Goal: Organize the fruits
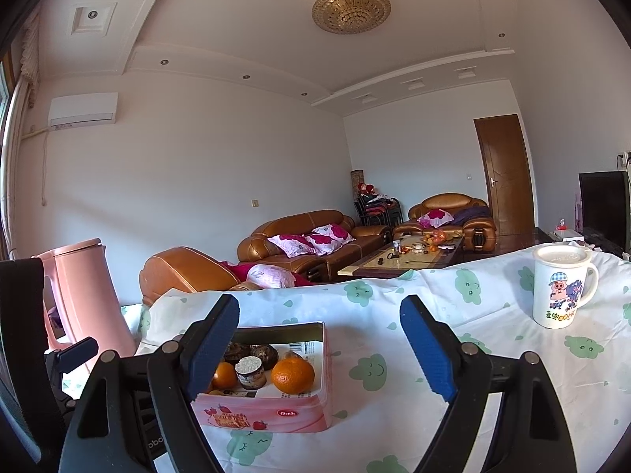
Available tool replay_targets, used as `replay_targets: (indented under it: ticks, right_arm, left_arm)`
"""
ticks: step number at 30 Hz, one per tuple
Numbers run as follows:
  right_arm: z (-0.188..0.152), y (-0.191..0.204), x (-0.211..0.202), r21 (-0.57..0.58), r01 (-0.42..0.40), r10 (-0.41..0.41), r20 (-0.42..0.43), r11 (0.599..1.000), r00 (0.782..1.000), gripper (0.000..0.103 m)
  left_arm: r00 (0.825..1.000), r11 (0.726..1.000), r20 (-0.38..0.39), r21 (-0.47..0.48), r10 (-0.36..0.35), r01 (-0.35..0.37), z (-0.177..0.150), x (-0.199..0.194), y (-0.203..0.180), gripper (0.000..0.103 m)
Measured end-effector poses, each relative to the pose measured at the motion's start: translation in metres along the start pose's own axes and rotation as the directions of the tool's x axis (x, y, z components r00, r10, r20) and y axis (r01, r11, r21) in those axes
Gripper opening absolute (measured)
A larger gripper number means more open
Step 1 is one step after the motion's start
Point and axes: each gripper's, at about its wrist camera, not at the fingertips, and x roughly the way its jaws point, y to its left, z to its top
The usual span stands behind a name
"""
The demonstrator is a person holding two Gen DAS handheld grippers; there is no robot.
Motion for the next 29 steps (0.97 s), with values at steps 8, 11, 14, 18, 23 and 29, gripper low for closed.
replay_targets:
  ticks: [8, 11, 14, 18, 23, 29]
  right_arm:
    - [0.0003, 0.0003, 0.0008, 0.002, 0.004, -0.004, -0.005, 1.0, 1.0, 0.085]
    - [0.0007, 0.0001, 0.0019, 0.0, 0.005, -0.005, -0.006, 1.0, 1.0, 0.085]
    - [0.0006, 0.0, 0.0022, 0.001, 0.004, -0.004, -0.007, 1.0, 1.0, 0.085]
    - [0.0004, -0.0002, 0.0014, 0.002, 0.008, -0.008, -0.007, 1.0, 1.0, 0.085]
    - [0.0008, 0.0007, 0.0007, -0.001, 0.007, -0.007, -0.011, 1.0, 1.0, 0.085]
    - [0.0008, 0.0007, 0.0011, 0.001, 0.009, -0.009, -0.014, 1.0, 1.0, 0.085]
  left_arm:
    - [1.0, 1.0, -0.011, -0.012, 0.021, -0.021, 0.0004, 0.0018, 0.0022, 0.103]
    - [0.999, 1.0, -0.012, -0.011, 0.029, -0.029, 0.0005, 0.0019, 0.0018, 0.103]
    - [0.999, 0.999, -0.012, -0.012, 0.034, -0.034, 0.0005, 0.0019, 0.0015, 0.103]
    - [0.999, 0.999, -0.014, -0.013, 0.035, -0.035, 0.0004, 0.0021, 0.0017, 0.103]
    - [1.0, 0.999, -0.026, -0.031, 0.009, -0.009, -0.0003, 0.0031, 0.0024, 0.103]
    - [0.999, 0.999, -0.031, -0.035, 0.012, -0.013, -0.0007, 0.0032, 0.0028, 0.103]
